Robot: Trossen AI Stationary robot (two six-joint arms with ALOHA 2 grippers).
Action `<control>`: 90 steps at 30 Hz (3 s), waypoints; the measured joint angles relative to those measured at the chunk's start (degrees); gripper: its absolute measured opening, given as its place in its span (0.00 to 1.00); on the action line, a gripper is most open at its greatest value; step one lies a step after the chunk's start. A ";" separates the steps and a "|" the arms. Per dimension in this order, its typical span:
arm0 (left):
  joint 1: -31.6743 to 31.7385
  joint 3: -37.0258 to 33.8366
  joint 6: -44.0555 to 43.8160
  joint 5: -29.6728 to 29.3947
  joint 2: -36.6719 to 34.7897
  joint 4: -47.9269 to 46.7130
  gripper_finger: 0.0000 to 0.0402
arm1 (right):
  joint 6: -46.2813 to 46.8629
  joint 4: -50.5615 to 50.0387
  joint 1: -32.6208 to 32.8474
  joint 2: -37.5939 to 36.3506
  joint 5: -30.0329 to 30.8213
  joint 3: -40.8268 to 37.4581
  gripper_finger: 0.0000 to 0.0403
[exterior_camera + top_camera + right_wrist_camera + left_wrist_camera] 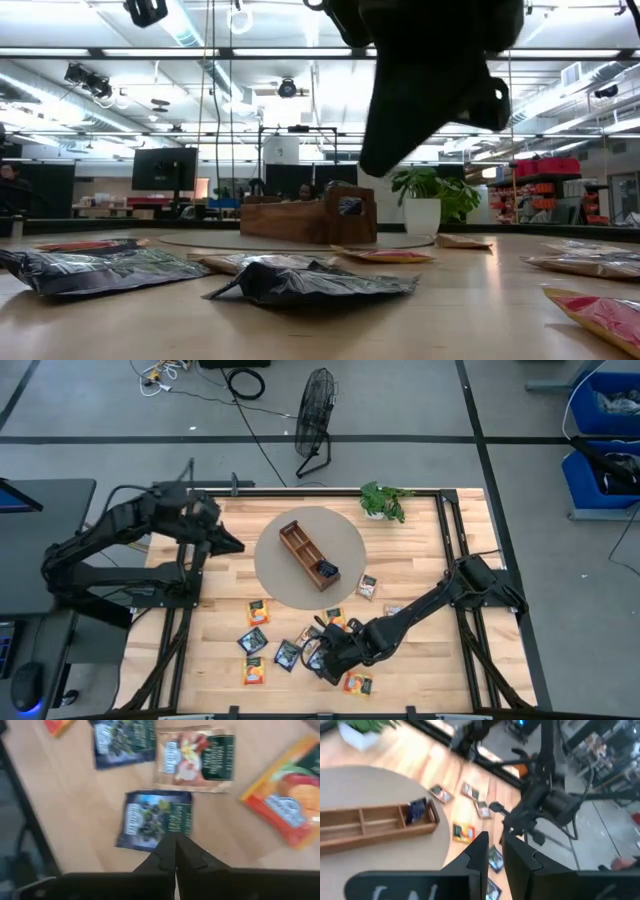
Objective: Pick & Place Tea
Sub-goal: Put the purple tea bag into the right section of the wooden organizer
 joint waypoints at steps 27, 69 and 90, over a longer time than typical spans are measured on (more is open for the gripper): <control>-5.43 0.00 1.60 -0.17 4.00 4.51 0.14 | 1.01 1.85 0.78 8.38 -1.35 0.33 0.61; -5.41 0.00 1.57 -1.55 4.00 4.46 0.14 | -0.12 -0.73 0.87 5.22 0.59 -0.13 0.05; -5.41 0.00 1.55 -1.55 3.98 4.42 0.14 | -3.08 6.52 3.41 7.61 7.08 0.07 0.61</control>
